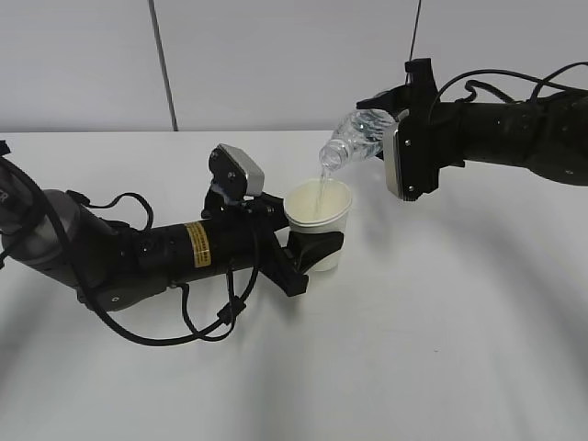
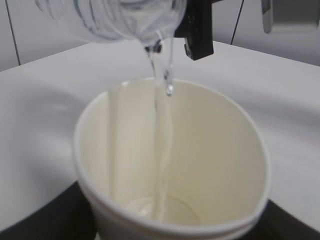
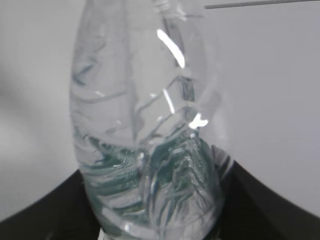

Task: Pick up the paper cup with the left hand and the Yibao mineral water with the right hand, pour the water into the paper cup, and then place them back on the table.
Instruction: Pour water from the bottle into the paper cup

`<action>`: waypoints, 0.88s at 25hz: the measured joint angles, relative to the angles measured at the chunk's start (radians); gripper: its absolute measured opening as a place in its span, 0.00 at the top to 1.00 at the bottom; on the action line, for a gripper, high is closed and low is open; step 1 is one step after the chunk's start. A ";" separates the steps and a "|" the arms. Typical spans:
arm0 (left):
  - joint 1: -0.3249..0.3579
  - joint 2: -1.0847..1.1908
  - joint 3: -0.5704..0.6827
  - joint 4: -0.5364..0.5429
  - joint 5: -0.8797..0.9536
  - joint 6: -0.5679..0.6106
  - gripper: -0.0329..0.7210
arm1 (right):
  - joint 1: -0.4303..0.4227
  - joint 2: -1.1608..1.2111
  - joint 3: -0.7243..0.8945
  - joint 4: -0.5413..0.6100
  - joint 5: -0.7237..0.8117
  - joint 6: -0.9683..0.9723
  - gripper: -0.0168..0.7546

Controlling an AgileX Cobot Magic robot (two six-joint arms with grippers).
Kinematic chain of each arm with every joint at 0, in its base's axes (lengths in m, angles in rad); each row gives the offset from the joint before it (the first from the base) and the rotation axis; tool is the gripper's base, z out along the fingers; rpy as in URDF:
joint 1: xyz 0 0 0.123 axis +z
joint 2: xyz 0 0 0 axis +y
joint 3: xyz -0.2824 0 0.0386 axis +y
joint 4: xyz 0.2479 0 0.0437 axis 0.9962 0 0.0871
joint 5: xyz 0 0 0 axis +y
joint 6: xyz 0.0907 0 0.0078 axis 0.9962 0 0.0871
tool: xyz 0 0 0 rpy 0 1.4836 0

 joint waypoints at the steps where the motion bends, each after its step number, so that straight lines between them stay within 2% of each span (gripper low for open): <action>1: 0.000 0.000 0.000 0.000 0.000 0.000 0.39 | 0.000 0.000 0.000 0.000 0.000 -0.002 0.41; 22: 0.000 0.000 0.000 0.001 0.003 0.000 0.39 | 0.000 0.000 0.000 0.000 0.000 -0.032 0.41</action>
